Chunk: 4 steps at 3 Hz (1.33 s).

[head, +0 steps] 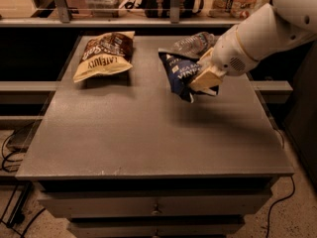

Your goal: Pick blue chip bag

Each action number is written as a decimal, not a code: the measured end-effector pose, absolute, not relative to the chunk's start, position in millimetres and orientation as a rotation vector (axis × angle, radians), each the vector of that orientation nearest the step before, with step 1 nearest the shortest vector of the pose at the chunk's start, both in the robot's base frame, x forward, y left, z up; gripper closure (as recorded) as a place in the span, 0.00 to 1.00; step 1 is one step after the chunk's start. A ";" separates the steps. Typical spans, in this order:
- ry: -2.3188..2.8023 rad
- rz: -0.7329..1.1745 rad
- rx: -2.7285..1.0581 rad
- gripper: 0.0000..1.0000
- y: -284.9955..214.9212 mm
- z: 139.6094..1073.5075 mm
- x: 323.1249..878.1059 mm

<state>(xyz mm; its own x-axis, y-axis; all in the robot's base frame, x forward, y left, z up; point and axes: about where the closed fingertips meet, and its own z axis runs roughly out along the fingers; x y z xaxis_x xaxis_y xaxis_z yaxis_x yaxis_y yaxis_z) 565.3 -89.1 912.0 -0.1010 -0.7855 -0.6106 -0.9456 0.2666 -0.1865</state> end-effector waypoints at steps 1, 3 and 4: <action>1.924 0.335 -1.564 0.58 -88.0 912.8 564.3; 1.920 0.437 -1.454 0.84 -92.8 916.5 561.7; 1.883 0.450 -1.417 1.00 -95.1 935.5 568.1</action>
Offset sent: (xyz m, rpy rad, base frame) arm -0.0105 -0.0058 -0.0113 0.1184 0.0553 -0.0558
